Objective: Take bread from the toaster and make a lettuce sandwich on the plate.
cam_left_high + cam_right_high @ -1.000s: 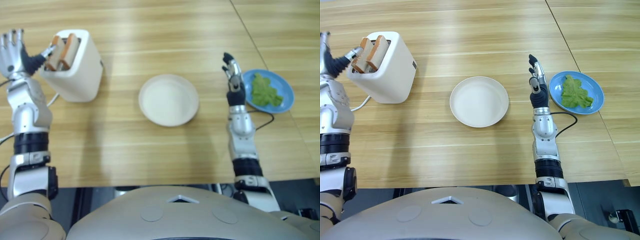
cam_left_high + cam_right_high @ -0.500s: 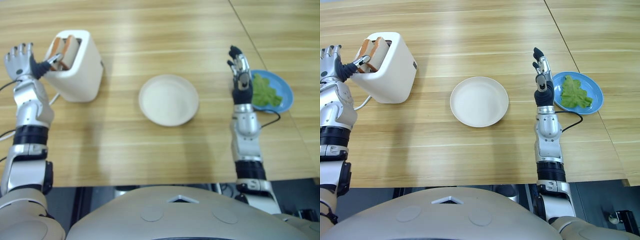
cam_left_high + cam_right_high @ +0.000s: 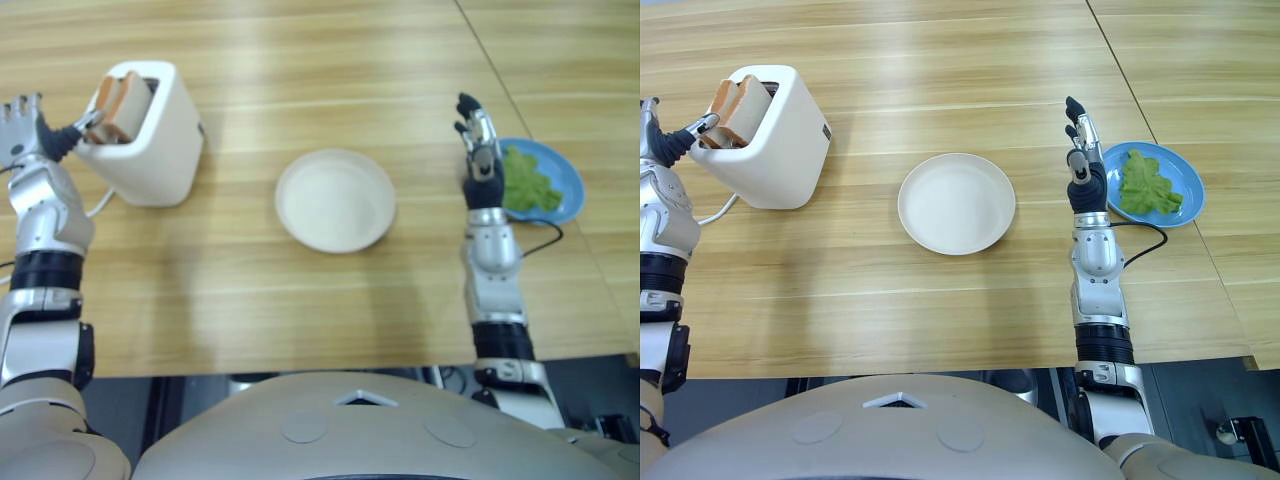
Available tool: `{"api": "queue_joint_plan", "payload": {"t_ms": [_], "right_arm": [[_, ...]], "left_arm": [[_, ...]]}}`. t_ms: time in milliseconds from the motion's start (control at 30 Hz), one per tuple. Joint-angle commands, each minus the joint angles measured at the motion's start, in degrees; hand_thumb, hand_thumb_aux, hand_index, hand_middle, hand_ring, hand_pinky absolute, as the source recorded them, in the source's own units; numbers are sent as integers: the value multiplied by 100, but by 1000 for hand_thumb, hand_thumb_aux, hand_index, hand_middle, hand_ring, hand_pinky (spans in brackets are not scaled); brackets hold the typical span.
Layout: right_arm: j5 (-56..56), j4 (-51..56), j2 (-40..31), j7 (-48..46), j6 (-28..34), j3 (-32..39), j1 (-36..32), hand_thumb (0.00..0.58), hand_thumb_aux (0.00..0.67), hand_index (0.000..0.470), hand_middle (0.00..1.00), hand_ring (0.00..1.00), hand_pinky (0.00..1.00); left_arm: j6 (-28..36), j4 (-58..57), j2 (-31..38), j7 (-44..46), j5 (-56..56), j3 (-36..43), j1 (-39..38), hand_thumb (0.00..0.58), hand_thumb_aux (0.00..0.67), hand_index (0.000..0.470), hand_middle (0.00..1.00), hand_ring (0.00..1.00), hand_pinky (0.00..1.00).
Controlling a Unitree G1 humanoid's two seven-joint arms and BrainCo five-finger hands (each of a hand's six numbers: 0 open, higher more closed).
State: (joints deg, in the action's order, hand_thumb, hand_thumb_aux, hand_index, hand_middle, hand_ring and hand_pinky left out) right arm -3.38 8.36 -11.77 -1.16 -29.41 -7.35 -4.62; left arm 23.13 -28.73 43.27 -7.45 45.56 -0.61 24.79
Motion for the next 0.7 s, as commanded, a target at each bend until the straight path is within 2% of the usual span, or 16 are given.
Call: {"api": "queue_joint_plan", "payload": {"t_ms": [33, 467, 700], "right_arm": [[-79, 65, -16, 13, 70, 32, -19, 0, 0, 0, 0, 0, 0], [-95, 90, -54, 11, 82, 28, -25, 0, 0, 0, 0, 0, 0], [-93, 123, -39, 23, 80, 46, -30, 0, 0, 0, 0, 0, 0]], "left_arm": [[78, 82, 47, 26, -92, 101, -94, 0, 0, 0, 0, 0, 0], [-66, 382, 159, 94, 178, 749, -168, 0, 0, 0, 0, 0, 0], [-62, 599, 175, 50, 138, 724, -228, 0, 0, 0, 0, 0, 0]]}}
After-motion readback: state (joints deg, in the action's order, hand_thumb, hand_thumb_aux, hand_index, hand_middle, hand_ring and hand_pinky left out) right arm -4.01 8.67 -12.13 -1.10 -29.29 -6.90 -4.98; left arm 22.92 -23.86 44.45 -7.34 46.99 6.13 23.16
